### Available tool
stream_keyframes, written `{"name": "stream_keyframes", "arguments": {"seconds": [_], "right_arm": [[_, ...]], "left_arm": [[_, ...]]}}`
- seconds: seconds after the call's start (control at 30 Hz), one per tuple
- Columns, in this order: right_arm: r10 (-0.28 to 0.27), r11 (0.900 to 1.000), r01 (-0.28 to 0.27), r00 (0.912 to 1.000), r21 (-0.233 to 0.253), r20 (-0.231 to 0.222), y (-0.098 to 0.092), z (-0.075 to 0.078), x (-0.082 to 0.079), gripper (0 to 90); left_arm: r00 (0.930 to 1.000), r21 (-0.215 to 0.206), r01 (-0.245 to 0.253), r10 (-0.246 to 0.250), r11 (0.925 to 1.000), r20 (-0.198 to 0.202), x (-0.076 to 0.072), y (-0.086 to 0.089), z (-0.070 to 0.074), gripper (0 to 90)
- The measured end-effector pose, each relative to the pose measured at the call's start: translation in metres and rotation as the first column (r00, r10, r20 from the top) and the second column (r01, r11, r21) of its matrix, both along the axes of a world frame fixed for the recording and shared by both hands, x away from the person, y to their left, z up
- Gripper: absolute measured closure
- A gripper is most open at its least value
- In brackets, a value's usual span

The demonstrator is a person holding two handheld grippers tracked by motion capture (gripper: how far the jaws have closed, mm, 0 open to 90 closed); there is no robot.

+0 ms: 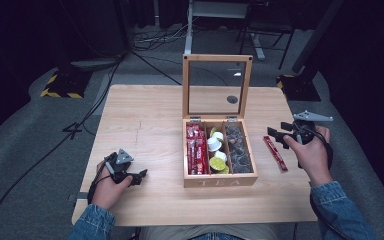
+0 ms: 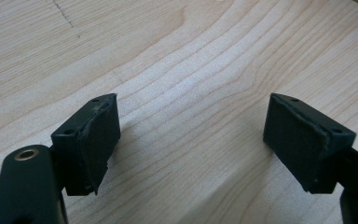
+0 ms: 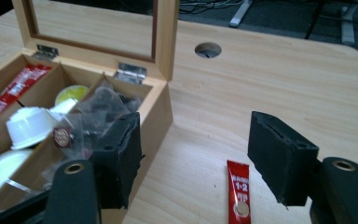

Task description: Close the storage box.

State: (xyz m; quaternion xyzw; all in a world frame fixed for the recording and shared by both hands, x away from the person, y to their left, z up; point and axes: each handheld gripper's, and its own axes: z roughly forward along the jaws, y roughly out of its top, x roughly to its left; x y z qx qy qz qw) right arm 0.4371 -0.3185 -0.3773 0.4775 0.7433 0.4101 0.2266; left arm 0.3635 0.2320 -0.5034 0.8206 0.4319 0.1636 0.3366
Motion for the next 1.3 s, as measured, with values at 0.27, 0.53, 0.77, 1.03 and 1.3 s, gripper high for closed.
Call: {"name": "stream_keyframes", "arguments": {"seconds": [0.27, 0.53, 0.77, 1.03, 1.3], "right_arm": [[0.044, 0.999, -0.044, 0.9986, -0.021, 0.03, 0.014, 0.026, 0.012, 35.2], [0.112, 0.994, -0.111, 0.9873, -0.013, 0.113, 0.029, 0.047, 0.034, 35.2], [0.143, 0.99, -0.143, 0.9819, -0.003, 0.124, 0.038, 0.06, 0.055, 35.1], [0.115, 0.991, -0.122, 0.9859, 0.048, 0.121, 0.041, 0.075, 0.089, 34.8], [0.119, 0.992, -0.124, 0.9834, 0.033, 0.137, 0.046, 0.077, 0.114, 34.8]], "left_arm": [[1.0, -0.004, 0.005, -0.005, 1.0, 0.001, 0.001, 0.0, 0.0, 18.3], [1.0, -0.001, 0.004, -0.004, 1.0, 0.001, 0.002, 0.001, 0.0, 18.5], [1.0, -0.001, 0.003, -0.003, 1.0, 0.002, 0.001, 0.001, 0.0, 18.5], [1.0, -0.002, 0.002, -0.002, 1.0, 0.004, 0.001, 0.001, 0.0, 18.5], [1.0, -0.002, 0.004, -0.004, 1.0, 0.001, 0.002, 0.001, 0.0, 18.4]]}}
